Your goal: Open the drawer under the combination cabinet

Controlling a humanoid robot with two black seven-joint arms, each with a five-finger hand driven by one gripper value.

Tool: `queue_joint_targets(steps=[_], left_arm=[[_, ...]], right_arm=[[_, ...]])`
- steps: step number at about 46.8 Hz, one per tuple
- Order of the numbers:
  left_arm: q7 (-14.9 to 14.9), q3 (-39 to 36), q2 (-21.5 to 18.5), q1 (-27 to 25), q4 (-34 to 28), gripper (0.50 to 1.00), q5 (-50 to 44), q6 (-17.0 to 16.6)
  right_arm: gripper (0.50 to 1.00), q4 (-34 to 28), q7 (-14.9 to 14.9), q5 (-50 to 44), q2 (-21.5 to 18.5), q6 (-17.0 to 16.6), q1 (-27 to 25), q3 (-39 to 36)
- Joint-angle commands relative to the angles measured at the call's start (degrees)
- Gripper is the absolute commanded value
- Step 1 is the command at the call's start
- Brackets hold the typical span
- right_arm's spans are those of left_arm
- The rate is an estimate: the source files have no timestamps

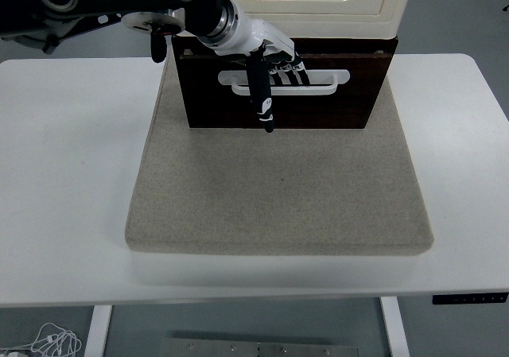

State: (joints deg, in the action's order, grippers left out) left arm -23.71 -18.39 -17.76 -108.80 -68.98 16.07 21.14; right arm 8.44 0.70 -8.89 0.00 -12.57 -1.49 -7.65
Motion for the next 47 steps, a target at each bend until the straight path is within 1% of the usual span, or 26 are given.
queue_joint_targets(steps=[1,40,47], left_arm=[[-0.02,0.20,0.01,-0.01,-0.02,1.000,0.01,0.39],[-0.02,3.01,-0.96,-0.28,-1.42,1.000,-0.08,6.81],[-0.02,3.10,-1.05,-0.36,-1.51,1.000,-0.08,6.98]], right_arm=[[0.926,0.00,0.00,0.01,0.00,0.00,0.00,0.00],[0.926,0.00,0.00,0.01,0.00,0.00,0.00,0.00],[0.926,0.00,0.00,0.01,0.00,0.00,0.00,0.00]])
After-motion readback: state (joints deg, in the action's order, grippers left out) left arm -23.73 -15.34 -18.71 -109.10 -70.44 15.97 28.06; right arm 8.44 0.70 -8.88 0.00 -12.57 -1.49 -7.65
